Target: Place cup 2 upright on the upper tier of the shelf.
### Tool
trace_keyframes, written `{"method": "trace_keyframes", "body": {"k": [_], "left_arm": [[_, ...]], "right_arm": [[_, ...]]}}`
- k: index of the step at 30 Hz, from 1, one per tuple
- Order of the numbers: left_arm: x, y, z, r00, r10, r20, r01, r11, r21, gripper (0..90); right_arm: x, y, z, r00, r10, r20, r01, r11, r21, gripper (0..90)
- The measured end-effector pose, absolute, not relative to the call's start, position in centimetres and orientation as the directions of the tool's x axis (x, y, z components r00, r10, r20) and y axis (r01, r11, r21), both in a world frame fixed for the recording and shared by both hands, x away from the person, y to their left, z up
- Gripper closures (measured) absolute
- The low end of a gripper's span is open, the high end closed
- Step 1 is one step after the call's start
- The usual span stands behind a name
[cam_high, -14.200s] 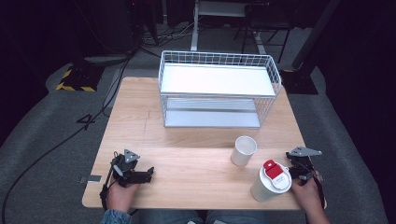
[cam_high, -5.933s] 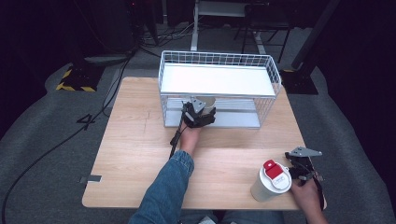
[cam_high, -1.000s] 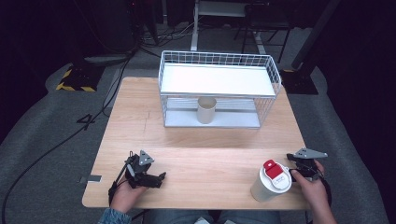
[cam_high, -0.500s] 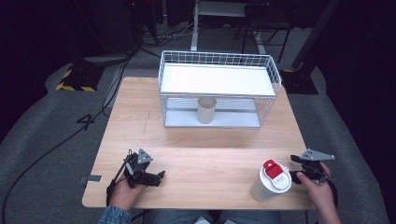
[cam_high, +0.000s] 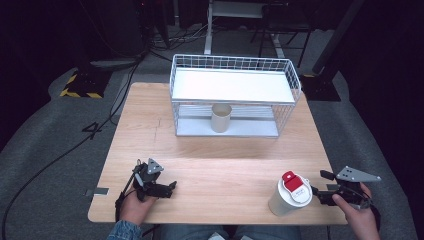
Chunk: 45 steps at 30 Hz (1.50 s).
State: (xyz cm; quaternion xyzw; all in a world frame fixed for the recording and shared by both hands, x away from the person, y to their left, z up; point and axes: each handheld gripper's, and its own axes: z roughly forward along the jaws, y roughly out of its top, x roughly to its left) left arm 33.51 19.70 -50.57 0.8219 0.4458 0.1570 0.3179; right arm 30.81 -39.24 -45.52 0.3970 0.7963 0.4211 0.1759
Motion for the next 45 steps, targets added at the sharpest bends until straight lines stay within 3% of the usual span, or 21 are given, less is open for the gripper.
{"method": "trace_keyframes", "body": {"k": [10,26,33,45], "left_arm": [[33.5,19.7,-50.6,0.551,0.834,-0.028,0.634,-0.397,0.664,0.6],[33.6,19.7,-50.6,0.553,0.833,-0.031,0.635,-0.397,0.662,0.6],[33.6,19.7,-50.6,0.553,0.833,-0.031,0.636,-0.397,0.662,0.6],[33.6,19.7,-50.6,0.551,0.834,-0.029,0.634,-0.395,0.665,0.6]], "right_arm": [[27.6,-38.2,-43.5,-0.707,0.704,0.066,0.427,0.350,0.834,15.9],[25.4,-36.3,-42.8,-0.791,0.605,0.085,0.399,0.406,0.822,15.8],[26.2,-34.8,-44.5,-0.806,0.571,0.156,0.418,0.361,0.834,15.6],[26.8,-32.7,-46.2,-0.796,0.585,0.157,0.407,0.324,0.854,10.1]]}}
